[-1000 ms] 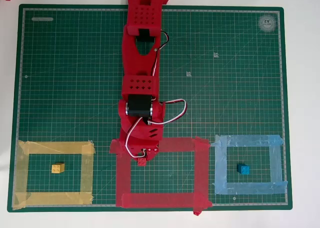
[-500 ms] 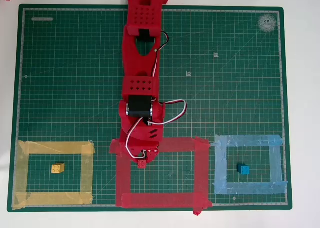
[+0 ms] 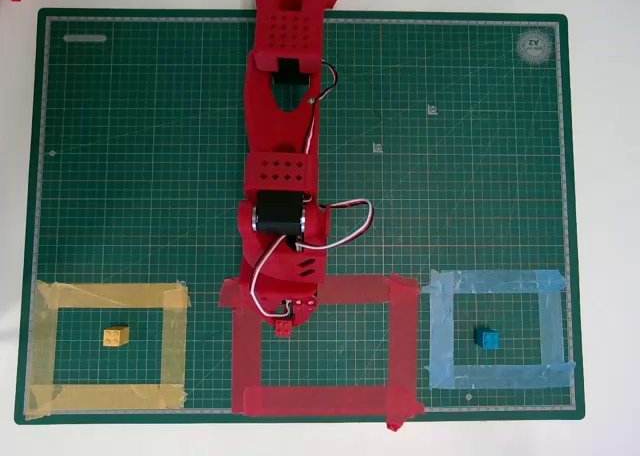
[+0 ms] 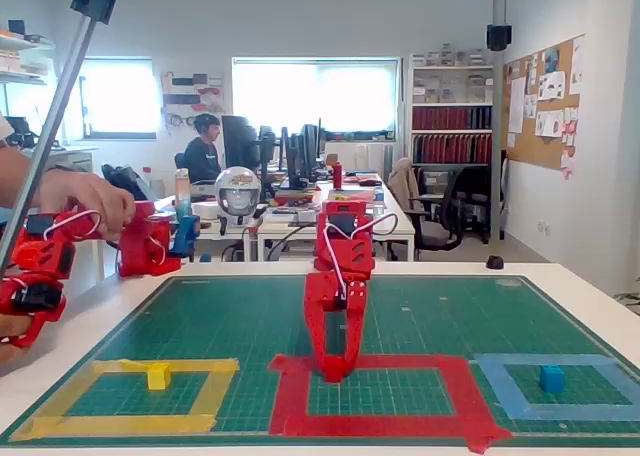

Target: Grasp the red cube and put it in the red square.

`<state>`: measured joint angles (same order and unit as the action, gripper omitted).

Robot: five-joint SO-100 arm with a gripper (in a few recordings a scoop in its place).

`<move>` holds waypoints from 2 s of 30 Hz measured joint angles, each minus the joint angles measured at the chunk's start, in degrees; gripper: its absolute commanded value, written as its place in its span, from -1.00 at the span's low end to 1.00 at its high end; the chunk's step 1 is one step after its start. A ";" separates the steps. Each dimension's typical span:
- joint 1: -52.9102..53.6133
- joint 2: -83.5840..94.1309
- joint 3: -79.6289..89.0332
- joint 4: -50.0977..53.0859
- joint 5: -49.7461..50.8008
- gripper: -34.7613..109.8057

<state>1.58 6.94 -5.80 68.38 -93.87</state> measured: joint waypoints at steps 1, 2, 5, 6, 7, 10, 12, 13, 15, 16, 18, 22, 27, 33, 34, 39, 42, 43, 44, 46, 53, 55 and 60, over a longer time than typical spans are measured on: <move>0.00 0.00 0.00 0.00 0.00 -0.53; 0.00 0.00 0.00 0.00 0.00 -0.53; 0.00 0.00 0.00 0.00 0.00 -0.53; 0.00 0.00 0.00 0.00 0.00 -0.53; 0.00 0.00 0.00 0.00 0.00 -0.53; 0.00 0.00 0.00 0.00 0.18 -0.53; 0.00 0.00 0.00 0.00 0.18 -0.53; 0.00 0.00 0.00 0.00 0.18 -0.53; 0.00 0.00 0.00 0.00 0.18 -0.52; 0.00 0.00 0.00 0.00 0.18 -0.52; 0.00 0.00 0.00 0.00 0.18 -0.52; 0.00 0.00 0.00 0.00 0.18 -0.46; 0.00 0.00 0.00 0.00 0.18 -0.44; 0.00 0.00 0.00 0.00 0.18 -0.39; 0.00 0.00 0.00 0.00 0.18 -0.39; 0.00 -0.18 0.70 -0.09 0.09 -0.36; 0.00 -0.18 0.53 -0.09 0.09 -0.36; 0.00 -0.18 0.53 -0.09 0.09 -0.36; 0.00 -0.18 0.53 -0.09 0.09 -0.36; 0.00 -0.18 0.53 -0.09 0.09 -0.36; 0.09 -0.18 0.53 -0.09 0.09 -0.31; 0.09 -0.09 0.53 -0.09 0.09 -0.31; 0.00 5.19 8.26 -0.09 0.09 -0.31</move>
<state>1.58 12.13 2.46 68.29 -93.78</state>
